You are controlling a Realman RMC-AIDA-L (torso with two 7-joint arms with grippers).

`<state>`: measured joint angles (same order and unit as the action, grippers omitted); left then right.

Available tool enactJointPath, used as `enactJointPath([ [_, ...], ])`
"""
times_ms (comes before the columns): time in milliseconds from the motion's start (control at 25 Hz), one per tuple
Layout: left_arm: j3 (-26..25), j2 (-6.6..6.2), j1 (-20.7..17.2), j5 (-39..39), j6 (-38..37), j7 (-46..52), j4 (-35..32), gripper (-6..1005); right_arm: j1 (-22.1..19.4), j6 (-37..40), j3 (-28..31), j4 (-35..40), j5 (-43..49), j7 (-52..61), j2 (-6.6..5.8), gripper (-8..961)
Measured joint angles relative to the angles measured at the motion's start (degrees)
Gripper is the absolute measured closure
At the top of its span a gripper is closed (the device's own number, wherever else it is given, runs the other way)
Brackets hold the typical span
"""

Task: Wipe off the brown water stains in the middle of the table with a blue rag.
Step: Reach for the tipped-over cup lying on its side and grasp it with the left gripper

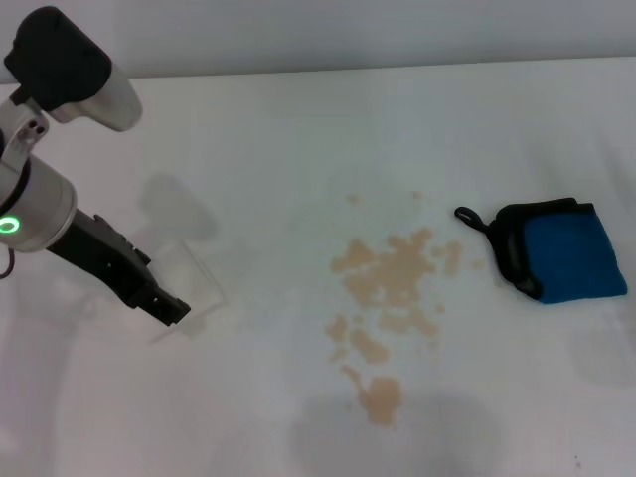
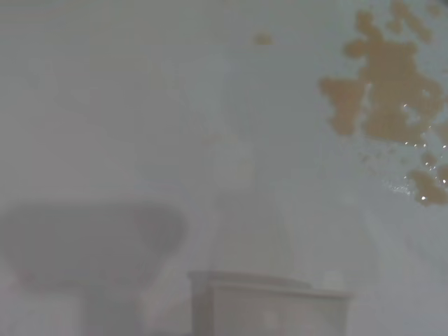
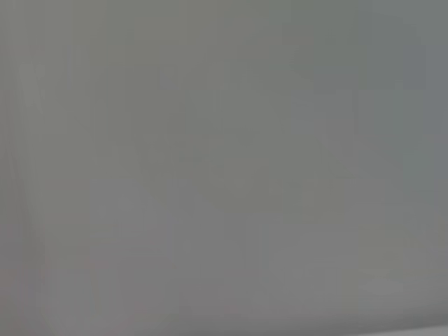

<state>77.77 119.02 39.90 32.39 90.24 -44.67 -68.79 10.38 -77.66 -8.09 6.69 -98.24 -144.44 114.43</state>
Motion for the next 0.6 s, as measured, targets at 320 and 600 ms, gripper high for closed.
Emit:
enactJointPath([
  [320, 2.5, -0.02, 0.3, -1.0, -2.8, 0.1, 3.2, 122, -1.4, -2.1, 0.0, 0.1, 0.0, 0.0, -0.07, 141],
  [600, 4.3, -0.02, 0.0, -1.1, -7.8, -0.2, 6.4, 122, -1.9, -2.1, -0.1, 0.1, 0.1, 0.0, -0.09, 141],
])
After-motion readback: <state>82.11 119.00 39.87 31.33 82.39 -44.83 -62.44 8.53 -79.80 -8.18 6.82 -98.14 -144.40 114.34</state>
